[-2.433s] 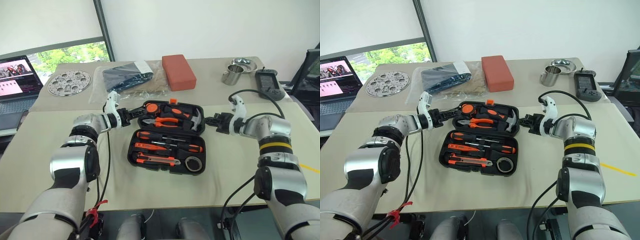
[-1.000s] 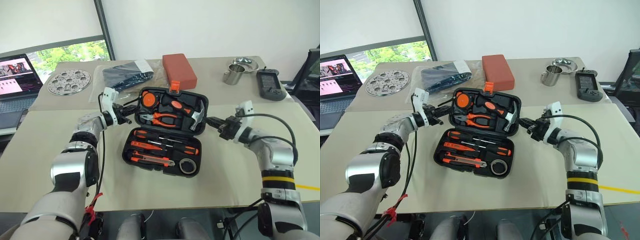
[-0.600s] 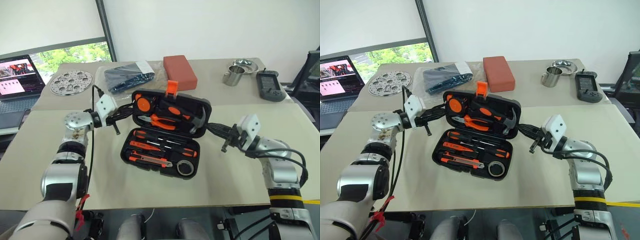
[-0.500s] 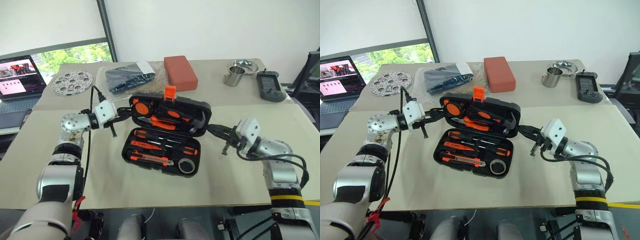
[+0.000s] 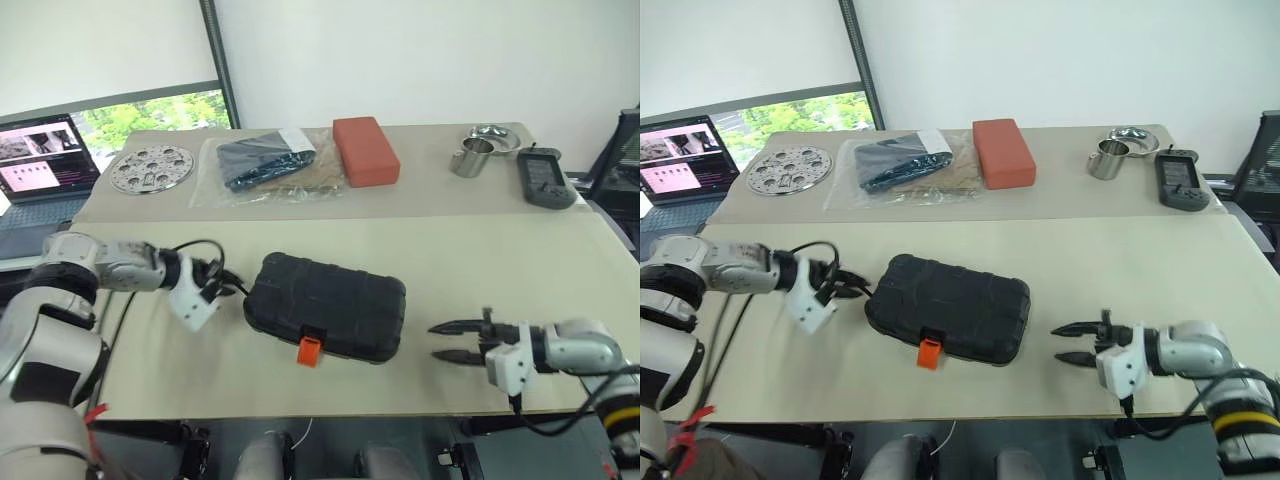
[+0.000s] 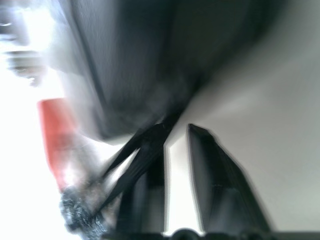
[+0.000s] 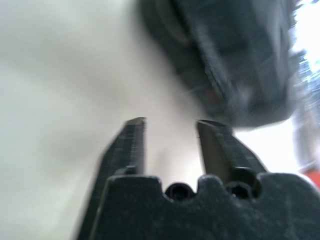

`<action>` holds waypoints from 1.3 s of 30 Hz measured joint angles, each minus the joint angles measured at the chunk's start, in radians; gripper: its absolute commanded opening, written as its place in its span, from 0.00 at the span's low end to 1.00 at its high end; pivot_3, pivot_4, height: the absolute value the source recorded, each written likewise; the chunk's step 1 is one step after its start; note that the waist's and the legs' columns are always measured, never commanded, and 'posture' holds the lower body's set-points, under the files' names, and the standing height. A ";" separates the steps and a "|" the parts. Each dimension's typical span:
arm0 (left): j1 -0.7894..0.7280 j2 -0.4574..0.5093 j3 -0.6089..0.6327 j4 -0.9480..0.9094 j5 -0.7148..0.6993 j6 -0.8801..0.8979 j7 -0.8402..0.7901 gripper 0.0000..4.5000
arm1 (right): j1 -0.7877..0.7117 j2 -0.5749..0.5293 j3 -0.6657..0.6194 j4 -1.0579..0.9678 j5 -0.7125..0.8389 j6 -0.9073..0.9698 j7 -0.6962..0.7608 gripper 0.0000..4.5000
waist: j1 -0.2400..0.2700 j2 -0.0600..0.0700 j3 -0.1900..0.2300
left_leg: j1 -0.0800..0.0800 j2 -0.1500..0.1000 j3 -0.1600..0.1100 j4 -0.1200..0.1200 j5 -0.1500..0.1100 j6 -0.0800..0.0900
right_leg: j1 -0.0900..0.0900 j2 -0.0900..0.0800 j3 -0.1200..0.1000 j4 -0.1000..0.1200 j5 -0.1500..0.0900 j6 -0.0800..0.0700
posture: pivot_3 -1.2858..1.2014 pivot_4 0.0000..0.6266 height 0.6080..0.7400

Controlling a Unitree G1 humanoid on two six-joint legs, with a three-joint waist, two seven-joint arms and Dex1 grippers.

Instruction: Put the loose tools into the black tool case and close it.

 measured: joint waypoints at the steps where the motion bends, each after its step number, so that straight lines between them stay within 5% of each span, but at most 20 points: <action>1: -0.029 -0.003 -0.050 0.011 0.047 0.016 0.096 0.65 | 0.027 -0.022 0.003 -0.035 0.038 0.057 0.007 0.75 | 0.002 -0.003 0.000 | 0.001 0.000 0.000 0.000 -0.001 0.000 | 0.001 -0.001 0.000 0.000 0.000 0.000 | 0.52 0.24 1.00; 3: -0.055 -0.004 -0.101 0.049 0.090 0.037 0.217 0.78 | 0.102 -0.055 0.008 -0.128 0.142 0.223 0.038 0.75 | 0.005 -0.006 0.000 | 0.000 0.001 -0.001 0.000 -0.003 -0.001 | 0.001 -0.001 0.001 0.000 0.000 0.000 | 0.52 0.24 1.00; 6: -0.064 -0.017 -0.091 0.137 0.042 0.030 0.220 0.78 | 0.218 -0.089 0.018 -0.304 0.298 0.514 0.065 0.75 | 0.008 -0.006 -0.002 | -0.003 0.001 -0.003 -0.001 -0.003 -0.002 | -0.003 -0.001 0.003 0.001 0.000 0.000 | 0.52 0.24 1.00; 12: 0.035 -0.170 0.484 0.360 -0.647 0.324 -0.769 0.78 | 0.353 -0.211 0.032 -0.760 0.596 1.212 -0.012 0.75 | 0.005 -0.002 -0.004 | -0.013 0.001 -0.001 0.003 0.001 -0.008 | -0.022 0.003 -0.021 0.018 -0.001 -0.003 | 0.52 0.24 1.00; 16: 0.098 -0.155 0.599 0.276 -0.861 0.531 -1.227 0.78 | 0.331 -0.200 0.039 -0.933 0.748 1.522 -0.073 0.75 | -0.013 0.000 -0.006 | -0.011 0.003 -0.004 0.002 0.001 -0.009 | -0.022 0.008 -0.023 0.018 -0.002 -0.003 | 0.52 0.24 1.00; 20: 0.120 -0.159 0.622 0.234 -0.969 0.746 -1.535 0.81 | 0.223 -0.104 0.063 -0.985 0.828 1.701 -0.142 0.54 | -0.017 0.000 -0.009 | -0.012 0.002 -0.005 0.003 0.001 -0.008 | -0.022 0.009 -0.023 0.018 -0.002 -0.003 | 0.52 0.24 1.00; 27: 0.155 -0.204 0.492 0.116 -1.163 0.940 -1.644 0.81 | 0.100 0.107 0.163 -0.884 0.708 1.773 -0.250 0.01 | 0.008 0.000 -0.011 | -0.014 0.000 -0.004 0.006 -0.001 -0.006 | -0.022 0.006 -0.022 0.018 -0.002 -0.003 | 0.52 0.24 1.00; 28: 0.171 -0.207 0.462 0.082 -1.197 0.945 -1.644 0.81 | 0.082 0.129 0.162 -0.860 0.689 1.774 -0.264 0.01 | 0.009 0.001 -0.011 | -0.014 0.000 -0.004 0.006 -0.001 -0.006 | -0.022 0.005 -0.022 0.018 -0.002 -0.003 | 0.52 0.24 1.00; 33: 0.235 -0.228 0.357 -0.069 -1.339 0.987 -1.646 0.40 | 0.005 0.226 0.107 -0.757 0.639 1.772 -0.340 0.00 | 0.013 0.001 -0.012 | -0.014 -0.001 -0.004 0.007 -0.001 -0.006 | -0.021 0.005 -0.022 0.018 -0.002 -0.003 | 0.52 0.24 1.00; 39: 0.248 -0.289 0.354 -0.116 -1.384 0.995 -1.660 0.40 | -0.099 0.338 0.029 -0.595 0.526 1.696 -0.452 0.00 | 0.015 0.001 -0.012 | -0.016 -0.001 -0.004 0.008 -0.001 -0.005 | -0.023 0.006 -0.023 0.018 -0.002 -0.003 | 0.52 0.24 1.00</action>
